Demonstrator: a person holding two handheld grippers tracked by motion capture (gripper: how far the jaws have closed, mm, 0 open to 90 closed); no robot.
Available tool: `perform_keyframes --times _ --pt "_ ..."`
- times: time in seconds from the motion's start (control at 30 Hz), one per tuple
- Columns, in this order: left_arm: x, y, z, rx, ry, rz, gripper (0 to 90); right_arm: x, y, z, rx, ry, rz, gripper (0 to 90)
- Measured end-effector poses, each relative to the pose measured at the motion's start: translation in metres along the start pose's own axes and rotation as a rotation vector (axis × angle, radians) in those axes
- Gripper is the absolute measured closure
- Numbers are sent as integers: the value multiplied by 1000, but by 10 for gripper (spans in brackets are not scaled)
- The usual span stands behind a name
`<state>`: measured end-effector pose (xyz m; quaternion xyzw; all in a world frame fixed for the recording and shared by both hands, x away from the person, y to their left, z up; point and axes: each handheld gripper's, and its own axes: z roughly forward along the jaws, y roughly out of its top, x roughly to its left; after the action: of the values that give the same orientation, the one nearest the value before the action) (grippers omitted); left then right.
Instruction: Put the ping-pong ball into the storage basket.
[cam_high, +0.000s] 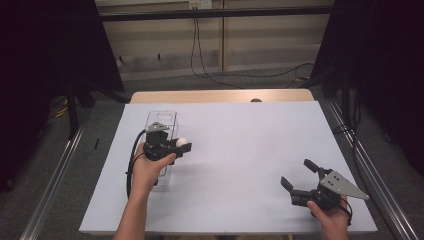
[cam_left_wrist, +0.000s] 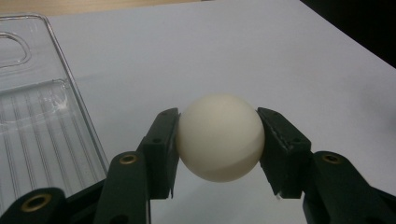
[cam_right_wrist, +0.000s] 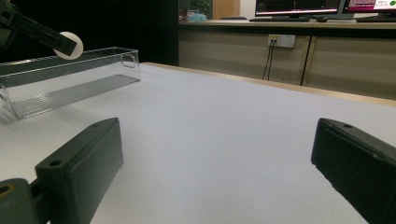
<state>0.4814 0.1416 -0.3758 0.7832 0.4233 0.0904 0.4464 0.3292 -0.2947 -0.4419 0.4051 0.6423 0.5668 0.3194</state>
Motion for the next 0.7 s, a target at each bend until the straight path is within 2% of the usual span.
perform_keyframes --times 0.7 --pt "5 0 -8 -2 5 -10 511 1 0 1 3 9 -9 15"
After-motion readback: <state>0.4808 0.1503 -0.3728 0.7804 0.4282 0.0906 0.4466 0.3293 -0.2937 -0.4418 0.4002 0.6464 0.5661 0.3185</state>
